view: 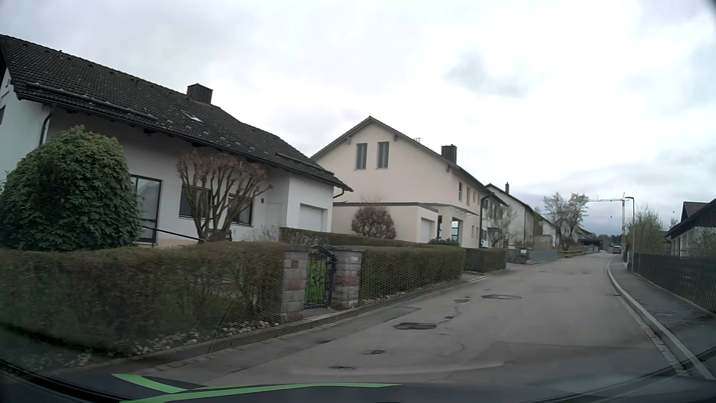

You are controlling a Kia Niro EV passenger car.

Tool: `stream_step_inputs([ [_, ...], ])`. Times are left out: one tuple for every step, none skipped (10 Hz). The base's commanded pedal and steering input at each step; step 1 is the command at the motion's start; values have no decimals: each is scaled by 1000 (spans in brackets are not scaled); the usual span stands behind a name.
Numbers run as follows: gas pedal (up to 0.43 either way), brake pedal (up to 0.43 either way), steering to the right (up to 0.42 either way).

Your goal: Follow the waypoints while adhering to traffic rules and regulations

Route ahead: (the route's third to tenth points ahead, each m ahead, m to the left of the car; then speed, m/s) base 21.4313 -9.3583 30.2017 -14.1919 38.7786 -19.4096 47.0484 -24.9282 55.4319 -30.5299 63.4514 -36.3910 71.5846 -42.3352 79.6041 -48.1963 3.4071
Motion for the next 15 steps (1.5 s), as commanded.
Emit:
stream_step_inputs([
  [169, 0, 452],
  [169, 0, 437],
  [169, 0, 420],
  [169, 0, 403],
  [169, 0, 381],
  [169, 0, 357],
  [169, 0, 333],
  [169, 0, 306],
  [169, 0, 278],
  [169, 0, 257],
  [169, 0, 237],
  [177, 0, 220],
  [177, 0, 204],
  [177, 0, 178],
  [177, 0, 155],
])
